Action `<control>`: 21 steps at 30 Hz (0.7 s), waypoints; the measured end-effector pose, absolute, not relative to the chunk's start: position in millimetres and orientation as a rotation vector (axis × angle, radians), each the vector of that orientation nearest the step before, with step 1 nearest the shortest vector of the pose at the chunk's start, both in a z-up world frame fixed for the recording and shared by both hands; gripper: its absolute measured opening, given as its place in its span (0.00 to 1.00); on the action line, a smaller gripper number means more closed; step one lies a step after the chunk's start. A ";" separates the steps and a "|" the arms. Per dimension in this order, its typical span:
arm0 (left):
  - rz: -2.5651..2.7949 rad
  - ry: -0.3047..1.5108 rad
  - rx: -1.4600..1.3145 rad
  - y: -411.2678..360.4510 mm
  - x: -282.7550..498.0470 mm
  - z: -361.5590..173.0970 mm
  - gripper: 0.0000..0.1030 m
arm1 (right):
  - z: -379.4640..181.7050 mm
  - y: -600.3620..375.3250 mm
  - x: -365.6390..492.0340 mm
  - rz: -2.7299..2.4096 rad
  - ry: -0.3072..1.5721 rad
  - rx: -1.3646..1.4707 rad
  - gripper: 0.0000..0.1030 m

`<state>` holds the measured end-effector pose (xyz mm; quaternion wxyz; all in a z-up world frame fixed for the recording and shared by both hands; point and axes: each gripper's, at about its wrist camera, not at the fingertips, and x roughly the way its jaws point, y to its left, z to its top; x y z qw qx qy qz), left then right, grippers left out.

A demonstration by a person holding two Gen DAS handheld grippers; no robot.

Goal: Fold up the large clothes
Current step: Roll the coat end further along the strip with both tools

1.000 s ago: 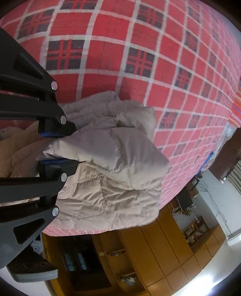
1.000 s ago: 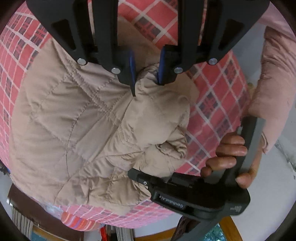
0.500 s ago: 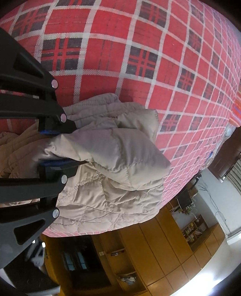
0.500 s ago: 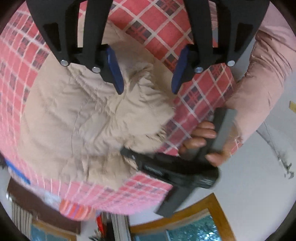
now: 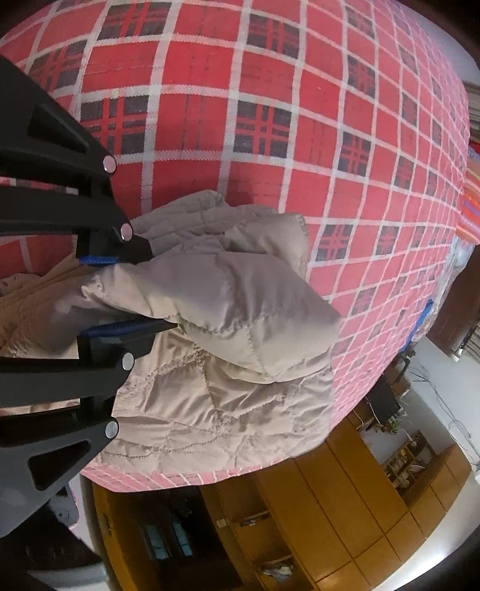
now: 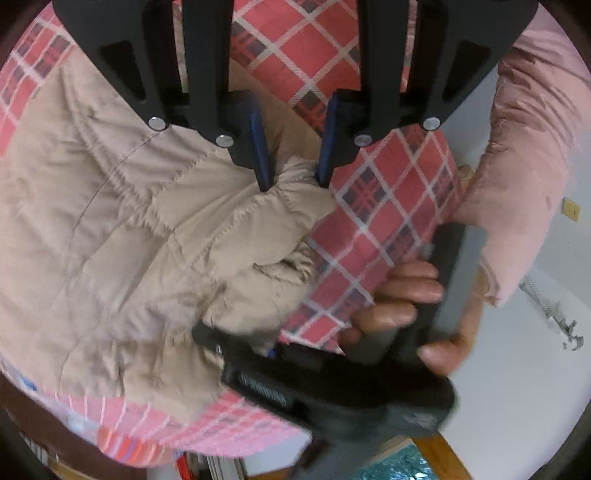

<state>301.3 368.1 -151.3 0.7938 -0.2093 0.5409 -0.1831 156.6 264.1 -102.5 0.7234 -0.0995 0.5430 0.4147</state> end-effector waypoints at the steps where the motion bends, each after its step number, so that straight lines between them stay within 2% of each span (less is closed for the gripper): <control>1: -0.390 1.166 -0.453 368.8 302.0 -154.4 0.24 | -109.9 266.9 156.6 0.906 1.206 -0.229 0.26; 7: -0.375 1.158 -0.469 372.1 301.4 -162.1 0.27 | -124.8 271.6 152.2 0.891 1.196 -0.236 0.28; 17: -0.338 1.074 -0.451 380.8 302.0 -125.3 0.39 | -72.6 224.4 164.5 0.964 1.183 -0.076 0.30; 21: -0.311 1.066 -0.422 377.8 305.3 -124.1 0.40 | -67.8 219.8 175.6 0.981 1.182 -0.026 0.30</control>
